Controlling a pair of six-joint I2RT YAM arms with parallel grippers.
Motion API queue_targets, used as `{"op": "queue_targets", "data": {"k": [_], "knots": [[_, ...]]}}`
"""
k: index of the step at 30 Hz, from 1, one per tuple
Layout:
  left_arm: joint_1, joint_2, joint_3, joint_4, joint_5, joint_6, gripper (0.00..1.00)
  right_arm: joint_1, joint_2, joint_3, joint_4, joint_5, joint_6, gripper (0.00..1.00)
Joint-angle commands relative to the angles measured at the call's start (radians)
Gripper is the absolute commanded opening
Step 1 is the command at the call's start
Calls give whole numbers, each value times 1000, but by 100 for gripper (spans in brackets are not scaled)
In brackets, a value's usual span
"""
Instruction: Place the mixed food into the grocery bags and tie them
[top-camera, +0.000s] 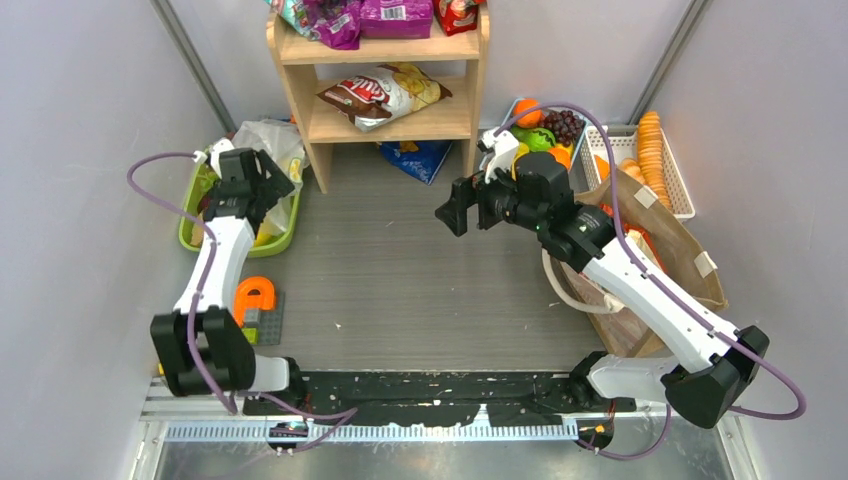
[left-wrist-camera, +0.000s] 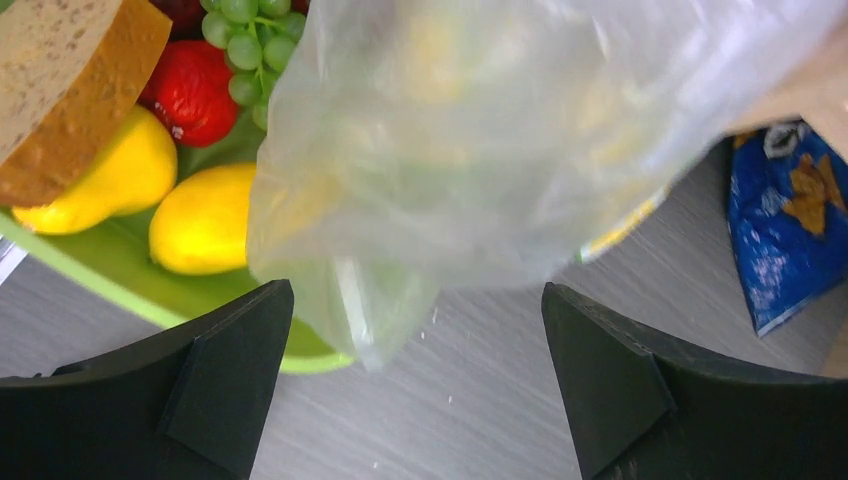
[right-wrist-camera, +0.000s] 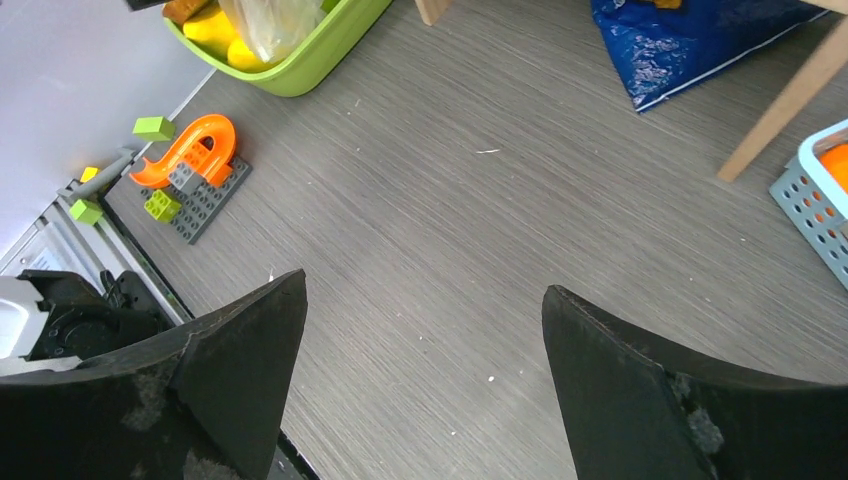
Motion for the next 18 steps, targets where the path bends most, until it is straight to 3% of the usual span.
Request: {"op": "queue_targets", "data": {"k": [1,3,5,7,10,11,18], "knots": [[44,118,108,122,4,-30,99,12,-12,-21,123,-45,2,95],[59,187,145,118,47,-44,99,13,-6,-33,129,-37,-2,95],[66,249,179,101,88,-58,89,13,1,-40,136,-32,-9,95],[69,283,200,75,101,-72,65,13,10,-47,140,-31,-14,95],[71,229,193,41,140,-92,14,12,17,-54,141,-37,-12,97],[71,187,169,50,168,-99,1,12,15,-59,141,-39,-9,97],[3,-221,-26,19,372,-112,0,14,-29,-128,171,-81,26,98]]}}
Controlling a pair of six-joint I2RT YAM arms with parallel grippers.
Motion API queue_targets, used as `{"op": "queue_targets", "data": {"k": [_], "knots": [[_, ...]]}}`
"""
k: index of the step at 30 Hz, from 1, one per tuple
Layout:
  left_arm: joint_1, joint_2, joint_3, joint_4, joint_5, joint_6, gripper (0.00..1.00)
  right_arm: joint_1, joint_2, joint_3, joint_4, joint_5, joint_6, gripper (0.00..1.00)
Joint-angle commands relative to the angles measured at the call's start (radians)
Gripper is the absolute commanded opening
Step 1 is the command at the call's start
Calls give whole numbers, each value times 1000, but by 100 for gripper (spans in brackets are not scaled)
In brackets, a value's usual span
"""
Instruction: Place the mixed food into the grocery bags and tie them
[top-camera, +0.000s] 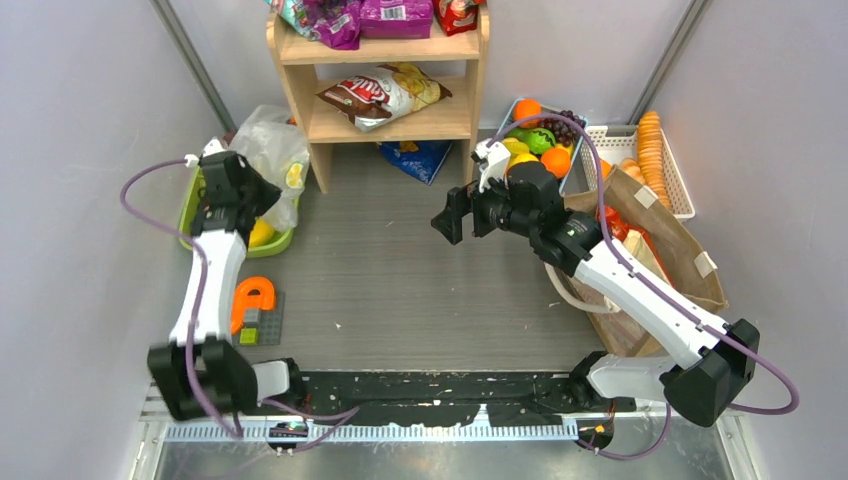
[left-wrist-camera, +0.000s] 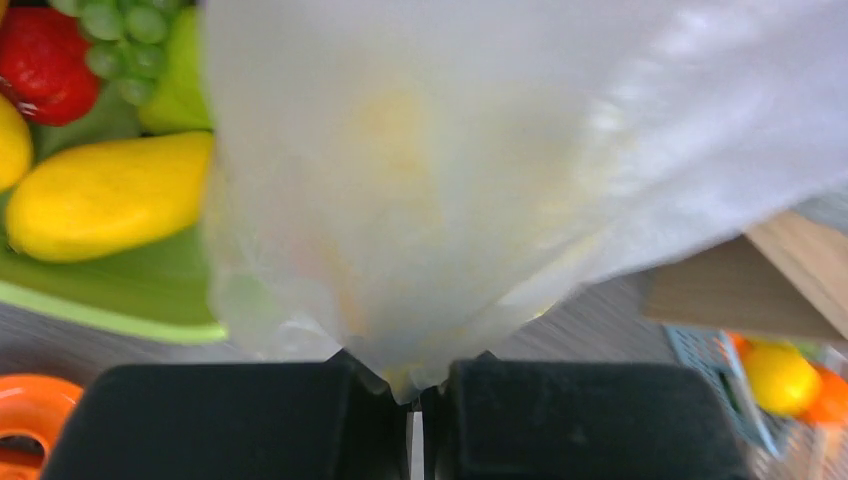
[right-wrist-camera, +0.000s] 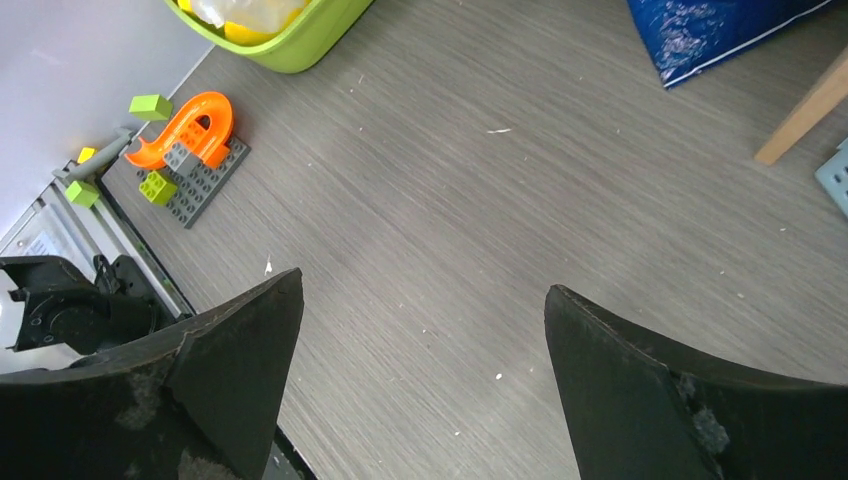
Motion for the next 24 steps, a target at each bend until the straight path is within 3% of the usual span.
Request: {"op": "queue_targets", "data": {"k": [1,6,10,13,15,20,21,23,24], "knots": [[-84,-321,-75,-33,134,-8,0,7,-54,-47,77,-47,25,99],[-249,-579,-102,-147,184,20,0,7,-108,-102,87,-73,28,98],[-262,-679,-112,-186,473,-1,0,7,-183,-167,105,-78,20,99],[-281,-677,-165,-150,733,-53,0,6,-246,-234,113,-34,19,98],[-324,-654,-220,-106,821,-80,0,7,-297,-270,106,-2,20,99],[-469,-545,-269,-166,771,15,0,6,-434,-325,32,131,22,98],[-485,-516,-270,-192,759,48,8,6,-462,-329,19,149,22,98],[-491,-454,-228,-332,653,123,56,5,-495,-335,-23,214,20,98],[-493,-433,-202,-398,571,159,73,5,-500,-334,-51,241,17,98]]}}
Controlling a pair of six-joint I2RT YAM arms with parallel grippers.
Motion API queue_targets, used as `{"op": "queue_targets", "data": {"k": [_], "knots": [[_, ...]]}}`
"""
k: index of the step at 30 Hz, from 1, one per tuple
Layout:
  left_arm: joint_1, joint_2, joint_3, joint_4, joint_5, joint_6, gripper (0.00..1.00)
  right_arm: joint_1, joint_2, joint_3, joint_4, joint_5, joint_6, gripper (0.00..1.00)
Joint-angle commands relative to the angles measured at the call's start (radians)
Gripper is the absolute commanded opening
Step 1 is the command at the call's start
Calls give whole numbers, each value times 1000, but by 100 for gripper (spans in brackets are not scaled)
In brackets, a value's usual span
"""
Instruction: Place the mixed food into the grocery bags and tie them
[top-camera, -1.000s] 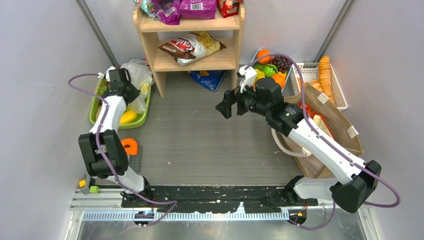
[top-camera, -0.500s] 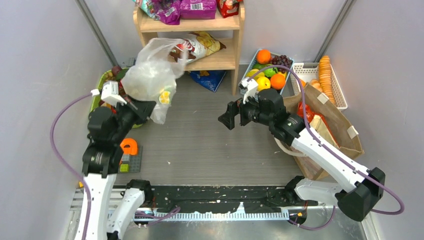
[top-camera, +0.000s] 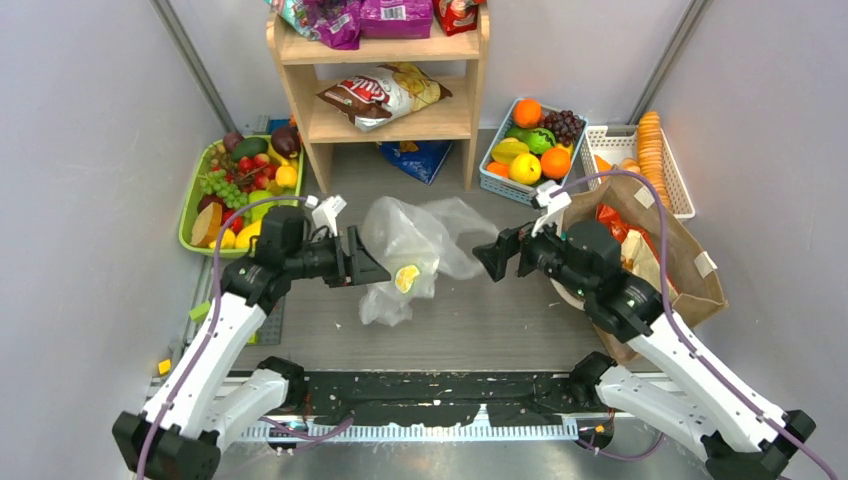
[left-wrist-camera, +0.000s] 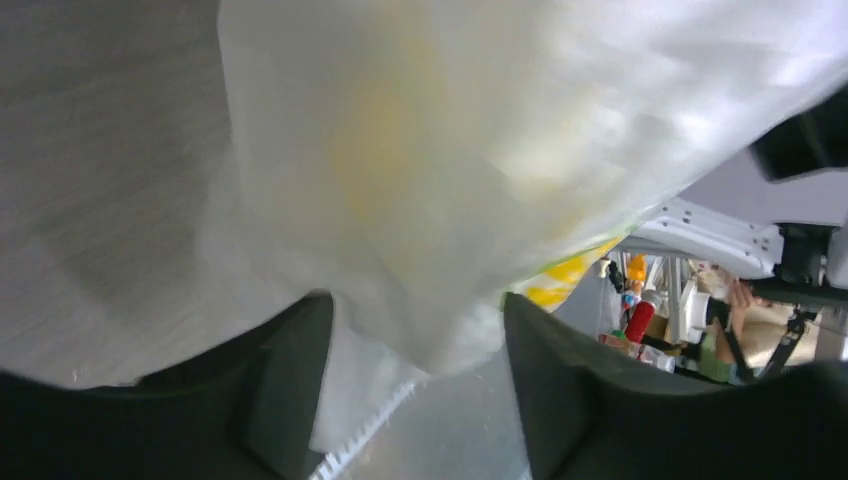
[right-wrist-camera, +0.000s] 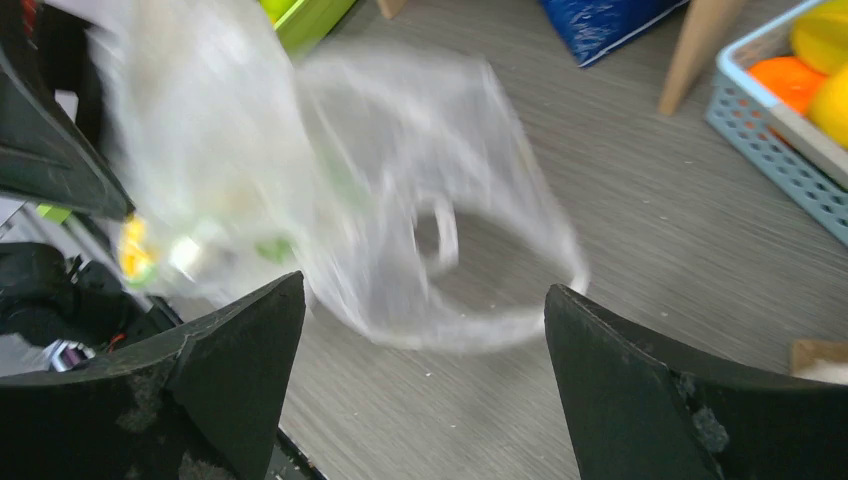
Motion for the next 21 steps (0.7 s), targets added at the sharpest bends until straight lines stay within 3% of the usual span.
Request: {"op": "queue_targets", "data": {"k": [1,3,8,10,11,16,21], "knots": [[-19,72,88,-244,-212,167,83,6,-57,1,-69,155,0,98],[-19,45,109,-274,-358,183,98,5,-45,11,-114,176,5,97],[-39,-23,121,-231,-421,197,100,6,38,48,-198,214,17,97],[-86,-23,107,-199,-423,210,96,5,77,58,-202,202,22,99],[-116,-19,98,-181,-432,214,90,6,105,66,-202,183,25,95],[-282,4,30,-145,-576,193,84,17,226,85,-225,76,10,75],[-423,-8,-90,30,-597,91,80,104,291,40,-212,4,-102,75]]}}
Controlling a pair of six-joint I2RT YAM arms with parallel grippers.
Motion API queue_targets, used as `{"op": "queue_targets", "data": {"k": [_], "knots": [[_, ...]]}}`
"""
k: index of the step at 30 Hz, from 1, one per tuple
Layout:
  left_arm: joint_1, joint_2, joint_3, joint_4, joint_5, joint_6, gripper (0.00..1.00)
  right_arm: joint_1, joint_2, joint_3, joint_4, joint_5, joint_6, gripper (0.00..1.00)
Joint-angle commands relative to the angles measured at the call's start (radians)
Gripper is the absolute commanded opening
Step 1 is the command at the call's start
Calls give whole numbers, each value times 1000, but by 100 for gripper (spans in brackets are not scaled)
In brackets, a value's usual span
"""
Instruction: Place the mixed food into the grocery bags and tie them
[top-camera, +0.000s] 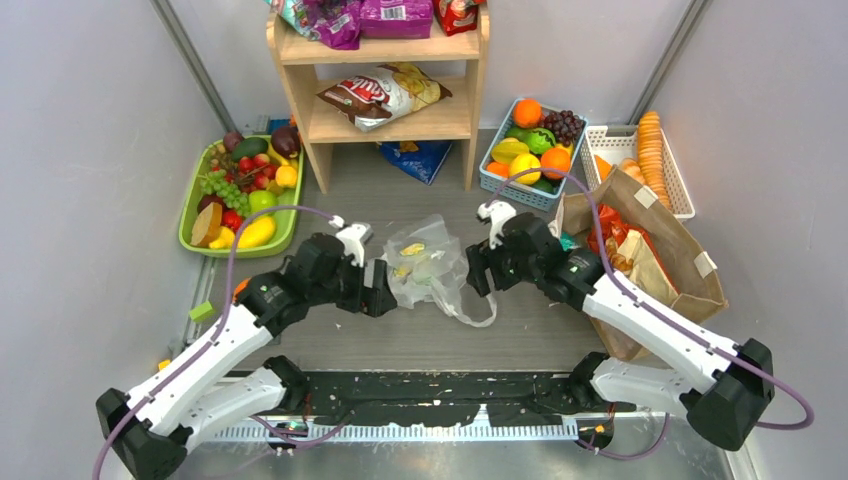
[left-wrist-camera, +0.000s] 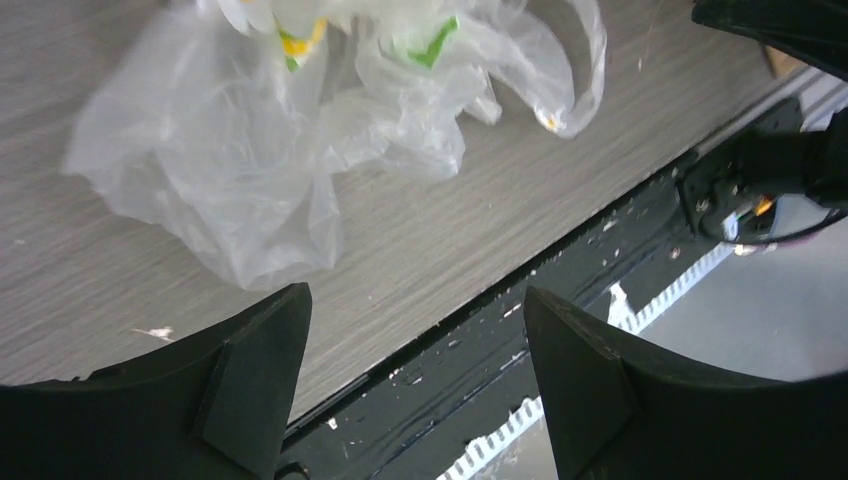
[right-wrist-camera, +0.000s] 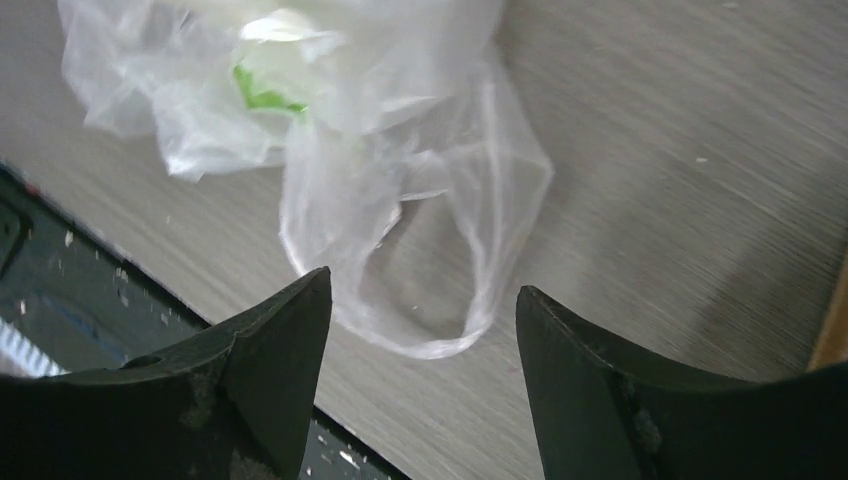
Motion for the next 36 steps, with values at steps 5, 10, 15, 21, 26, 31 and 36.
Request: {"op": "queue_targets", "data": {"k": [5,10,15,21,26,31,36], "knots": [[-108,0,-193,317,-86,-177,83,143,45,-88,145,-119,-127,78],[-71,31,-198,285,-194,-169,87,191,92,-187,284,-84,-103,77],[39,74,-196,246,-187,-161,91,223,169,-288,414,-21,-18,77],[201,145,-220,326,-137,-238,93,231,196,-298,455,-32,42,9],[222,240,-190,438,-157,-282,80,231,61,-241,432,-167,80,5],[241,392,-109,500,-85,-280,59,231,-67,-139,350,-219,125,5],[286,453,-66,480,-101,-245,0,218,-130,-105,271,-129,172,5]]}}
